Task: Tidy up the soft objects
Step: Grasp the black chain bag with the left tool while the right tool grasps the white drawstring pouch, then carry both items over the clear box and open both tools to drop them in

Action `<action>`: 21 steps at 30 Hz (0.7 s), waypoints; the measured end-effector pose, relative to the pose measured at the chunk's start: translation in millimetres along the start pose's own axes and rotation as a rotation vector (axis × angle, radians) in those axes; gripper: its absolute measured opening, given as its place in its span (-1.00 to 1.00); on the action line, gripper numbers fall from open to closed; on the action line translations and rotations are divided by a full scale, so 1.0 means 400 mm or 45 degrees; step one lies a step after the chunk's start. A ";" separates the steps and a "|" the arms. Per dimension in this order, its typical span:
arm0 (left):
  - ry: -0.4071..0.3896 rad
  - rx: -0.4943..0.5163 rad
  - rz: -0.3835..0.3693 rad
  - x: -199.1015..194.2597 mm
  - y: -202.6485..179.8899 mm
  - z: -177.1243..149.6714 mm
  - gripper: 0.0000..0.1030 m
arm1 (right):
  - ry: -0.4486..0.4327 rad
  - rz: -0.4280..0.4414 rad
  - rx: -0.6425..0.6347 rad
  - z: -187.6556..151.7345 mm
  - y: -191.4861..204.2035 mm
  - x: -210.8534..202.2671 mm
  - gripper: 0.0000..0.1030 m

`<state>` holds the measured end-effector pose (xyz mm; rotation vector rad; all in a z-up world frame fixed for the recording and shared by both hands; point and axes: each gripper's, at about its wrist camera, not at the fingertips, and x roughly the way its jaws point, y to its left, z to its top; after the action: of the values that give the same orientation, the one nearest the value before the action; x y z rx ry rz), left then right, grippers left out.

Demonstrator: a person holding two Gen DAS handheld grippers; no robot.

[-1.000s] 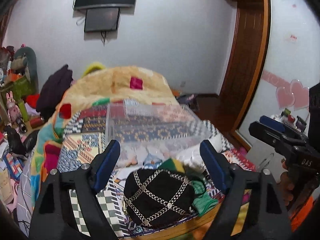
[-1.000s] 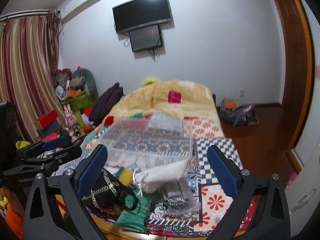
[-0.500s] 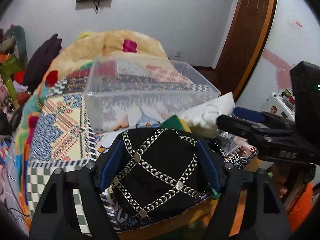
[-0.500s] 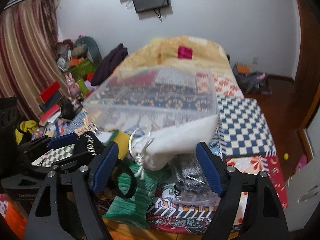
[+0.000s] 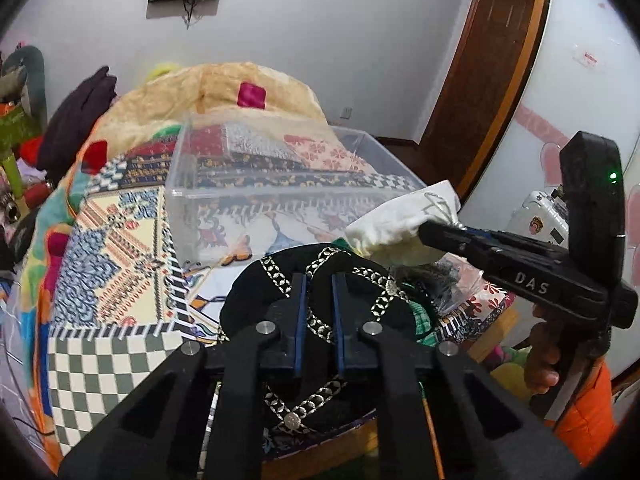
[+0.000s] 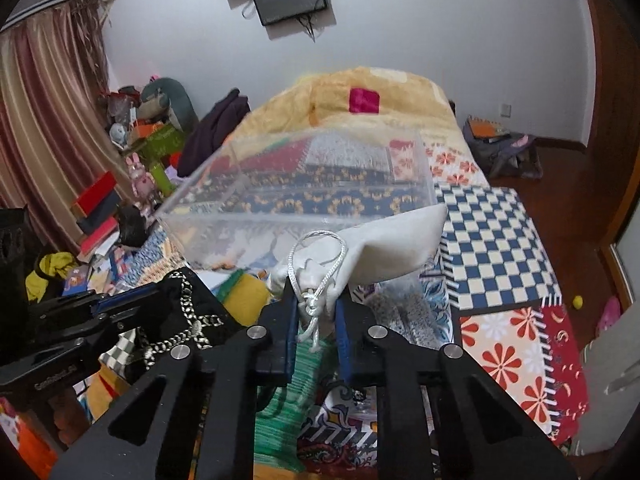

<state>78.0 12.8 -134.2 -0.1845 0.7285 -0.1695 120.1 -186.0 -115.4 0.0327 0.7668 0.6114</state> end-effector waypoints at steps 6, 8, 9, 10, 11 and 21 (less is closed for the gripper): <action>-0.087 0.005 0.021 -0.060 -0.004 0.023 -0.87 | -0.094 0.006 -0.038 0.020 0.025 -0.052 -0.74; -0.122 0.003 0.027 -0.083 -0.004 0.034 -0.87 | -0.125 0.006 -0.049 0.029 0.034 -0.070 -0.74; -0.145 0.004 0.035 -0.097 -0.001 0.043 -0.87 | -0.135 0.006 -0.054 0.033 0.035 -0.076 -0.74; -0.171 0.003 0.044 -0.113 0.001 0.054 -0.87 | -0.150 0.005 -0.059 0.038 0.036 -0.084 -0.74; -0.189 0.003 0.050 -0.123 0.002 0.059 -0.87 | -0.165 0.006 -0.062 0.044 0.037 -0.092 -0.74; -0.341 0.001 0.117 -0.185 0.031 0.139 -0.87 | -0.265 0.007 -0.088 0.096 0.055 -0.115 -0.74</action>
<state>62.2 46.8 -48.4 -0.1688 0.4693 -0.0559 108.7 -184.7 -52.7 0.0346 0.5438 0.6286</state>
